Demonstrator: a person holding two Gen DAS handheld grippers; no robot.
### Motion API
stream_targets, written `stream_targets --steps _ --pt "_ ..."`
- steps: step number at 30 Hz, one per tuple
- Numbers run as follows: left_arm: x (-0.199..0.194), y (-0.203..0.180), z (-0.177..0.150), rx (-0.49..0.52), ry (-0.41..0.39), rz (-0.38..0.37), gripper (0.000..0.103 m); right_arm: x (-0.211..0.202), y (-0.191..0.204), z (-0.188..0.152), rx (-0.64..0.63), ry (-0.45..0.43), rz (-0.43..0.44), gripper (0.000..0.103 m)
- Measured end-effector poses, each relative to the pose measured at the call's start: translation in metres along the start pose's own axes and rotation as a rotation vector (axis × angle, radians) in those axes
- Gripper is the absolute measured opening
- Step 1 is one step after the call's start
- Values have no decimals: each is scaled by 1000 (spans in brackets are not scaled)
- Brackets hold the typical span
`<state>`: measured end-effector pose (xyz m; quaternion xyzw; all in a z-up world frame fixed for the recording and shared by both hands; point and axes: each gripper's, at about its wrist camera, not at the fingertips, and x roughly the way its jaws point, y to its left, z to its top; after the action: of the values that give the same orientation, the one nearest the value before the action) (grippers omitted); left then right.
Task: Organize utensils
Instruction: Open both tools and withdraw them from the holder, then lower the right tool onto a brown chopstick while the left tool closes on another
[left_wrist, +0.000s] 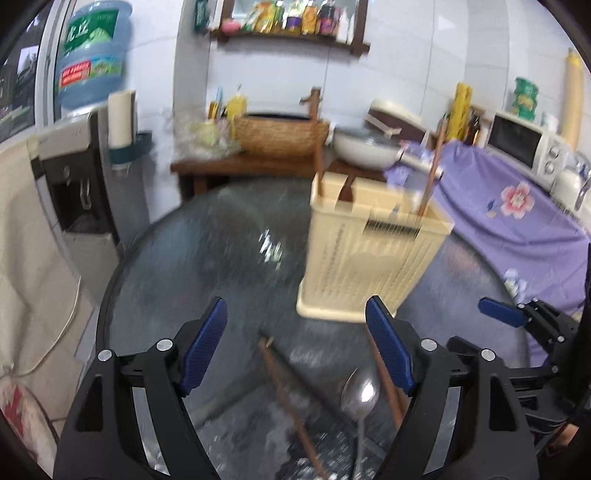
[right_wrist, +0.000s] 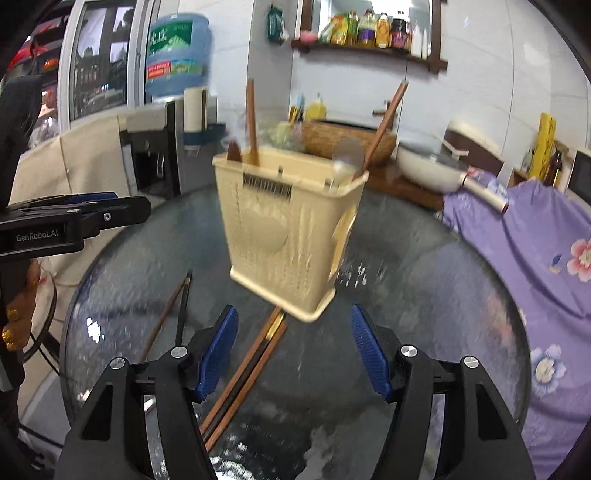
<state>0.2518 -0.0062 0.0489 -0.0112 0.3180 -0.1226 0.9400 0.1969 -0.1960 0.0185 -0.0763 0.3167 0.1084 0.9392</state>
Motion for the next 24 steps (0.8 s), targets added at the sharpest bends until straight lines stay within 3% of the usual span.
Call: stream_targets --steps 3,7,14,18,24 --pt "13 7 -22 -6 64 15 73 13 4 -13 9 70 -2 62" --pt "28 11 -44 0 126 35 60 34 3 -26 80 178 50 61" --pt "49 6 -69 44 215 44 41 53 13 -37 110 256 71 58" --pt "53 4 -73 54 222 50 39 60 15 -41 119 281 39 49" --pt "56 1 -79 60 231 49 37 60 9 -41 143 288 53 47"
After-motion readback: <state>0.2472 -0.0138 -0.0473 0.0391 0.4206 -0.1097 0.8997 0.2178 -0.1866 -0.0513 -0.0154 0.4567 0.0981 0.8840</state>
